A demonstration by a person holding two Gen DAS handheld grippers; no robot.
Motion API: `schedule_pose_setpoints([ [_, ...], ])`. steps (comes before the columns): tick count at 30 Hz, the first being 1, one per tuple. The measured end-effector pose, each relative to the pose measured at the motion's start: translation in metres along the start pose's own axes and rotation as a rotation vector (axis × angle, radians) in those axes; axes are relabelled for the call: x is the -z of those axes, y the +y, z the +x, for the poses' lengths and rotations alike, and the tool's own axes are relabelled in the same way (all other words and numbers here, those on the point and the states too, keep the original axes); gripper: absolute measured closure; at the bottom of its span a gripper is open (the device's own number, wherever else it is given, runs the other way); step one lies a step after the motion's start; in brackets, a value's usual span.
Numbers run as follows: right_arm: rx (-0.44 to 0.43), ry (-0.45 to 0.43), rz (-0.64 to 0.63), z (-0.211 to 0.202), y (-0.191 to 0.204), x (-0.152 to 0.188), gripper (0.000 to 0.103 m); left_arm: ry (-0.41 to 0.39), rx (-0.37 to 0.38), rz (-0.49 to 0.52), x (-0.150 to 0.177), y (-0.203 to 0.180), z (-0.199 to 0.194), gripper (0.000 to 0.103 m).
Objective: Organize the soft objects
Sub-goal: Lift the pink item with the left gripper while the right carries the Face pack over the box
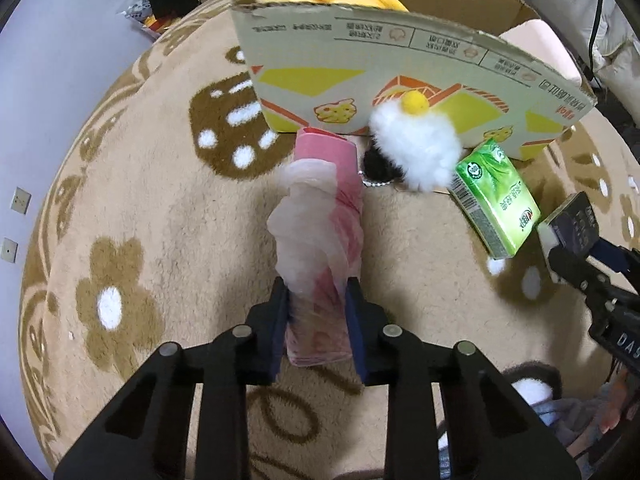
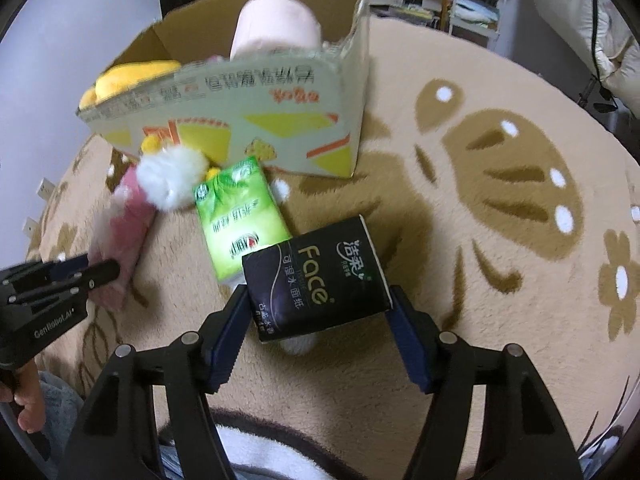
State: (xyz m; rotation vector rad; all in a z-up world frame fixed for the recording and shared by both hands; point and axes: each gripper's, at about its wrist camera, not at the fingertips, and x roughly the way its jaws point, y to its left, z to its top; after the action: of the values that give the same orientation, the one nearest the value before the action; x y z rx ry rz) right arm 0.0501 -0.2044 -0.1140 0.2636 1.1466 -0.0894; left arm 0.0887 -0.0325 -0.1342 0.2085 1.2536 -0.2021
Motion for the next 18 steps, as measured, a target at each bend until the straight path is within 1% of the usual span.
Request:
schedule_pose_setpoints([
  [3, -0.01, -0.056, 0.009, -0.015, -0.005, 0.001, 0.032, -0.026, -0.017, -0.001, 0.003, 0.0, -0.009, 0.08],
  [9, -0.024, -0.187, 0.011, -0.041, -0.002, -0.007, 0.032, -0.087, -0.014, -0.023, 0.009, -0.002, -0.036, 0.084],
  [13, -0.029, -0.276, 0.0, -0.062, -0.005, -0.006, 0.032, -0.158, -0.027, -0.04, 0.011, 0.001, -0.057, 0.084],
  [18, -0.032, -0.356, -0.017, -0.076, 0.004, -0.007, 0.032, -0.251, -0.002, -0.059, 0.013, 0.007, -0.084, 0.085],
])
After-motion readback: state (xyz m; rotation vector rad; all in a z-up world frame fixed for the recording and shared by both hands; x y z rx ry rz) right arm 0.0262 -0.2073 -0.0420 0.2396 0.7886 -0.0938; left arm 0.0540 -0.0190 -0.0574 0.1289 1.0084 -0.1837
